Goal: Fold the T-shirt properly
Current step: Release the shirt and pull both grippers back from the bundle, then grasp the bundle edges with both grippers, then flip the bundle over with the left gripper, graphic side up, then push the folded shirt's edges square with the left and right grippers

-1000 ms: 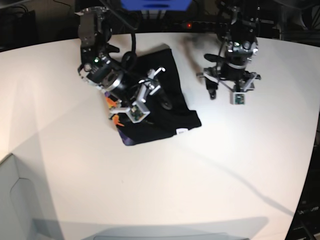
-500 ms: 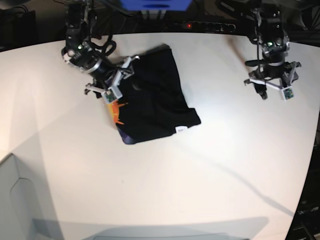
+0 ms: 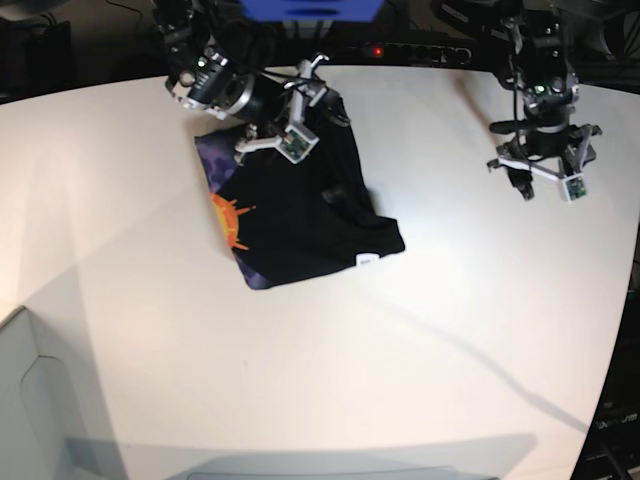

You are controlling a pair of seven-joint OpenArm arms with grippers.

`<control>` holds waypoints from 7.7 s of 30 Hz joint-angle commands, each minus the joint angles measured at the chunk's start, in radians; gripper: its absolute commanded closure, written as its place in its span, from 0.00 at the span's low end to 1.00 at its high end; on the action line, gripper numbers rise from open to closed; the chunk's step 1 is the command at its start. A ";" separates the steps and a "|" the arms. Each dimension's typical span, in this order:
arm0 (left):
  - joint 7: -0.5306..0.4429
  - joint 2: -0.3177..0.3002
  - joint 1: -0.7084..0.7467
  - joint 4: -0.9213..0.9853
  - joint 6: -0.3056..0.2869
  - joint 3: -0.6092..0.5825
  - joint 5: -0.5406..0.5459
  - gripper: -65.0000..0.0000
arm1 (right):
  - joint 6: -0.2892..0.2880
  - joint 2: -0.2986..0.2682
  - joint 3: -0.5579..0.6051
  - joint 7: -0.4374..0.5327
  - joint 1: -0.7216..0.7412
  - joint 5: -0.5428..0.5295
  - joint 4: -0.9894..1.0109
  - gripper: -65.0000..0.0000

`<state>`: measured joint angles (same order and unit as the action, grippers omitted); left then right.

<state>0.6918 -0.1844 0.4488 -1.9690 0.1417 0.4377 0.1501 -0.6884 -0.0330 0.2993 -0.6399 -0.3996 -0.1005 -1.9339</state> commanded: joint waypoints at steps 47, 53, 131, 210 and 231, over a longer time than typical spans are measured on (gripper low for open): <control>-0.022 0.032 0.011 0.012 0.003 0.000 0.521 0.39 | -0.010 0.161 -0.418 0.038 0.433 -0.025 0.255 0.41; -0.022 0.032 0.031 0.010 0.003 0.002 0.521 0.39 | -0.010 0.130 -0.423 0.070 0.531 -0.025 0.469 0.41; -0.031 0.141 -1.223 0.867 0.000 -1.842 0.477 1.00 | -0.010 0.066 -0.966 0.117 0.288 -0.020 0.150 0.41; -0.054 0.342 -0.749 0.847 -0.208 -0.629 0.242 0.36 | -0.010 0.087 -1.089 0.119 0.175 -0.023 0.205 0.41; -0.057 0.342 -0.813 1.014 -0.218 -0.647 0.346 1.00 | -0.010 0.091 -1.089 0.113 0.169 -0.023 0.213 0.41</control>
<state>0.6300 0.1467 -0.3477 -0.9447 -0.0761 -0.2070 0.5026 -0.6884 0.0666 -0.7872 -0.5499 -0.2337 -0.1093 -1.7065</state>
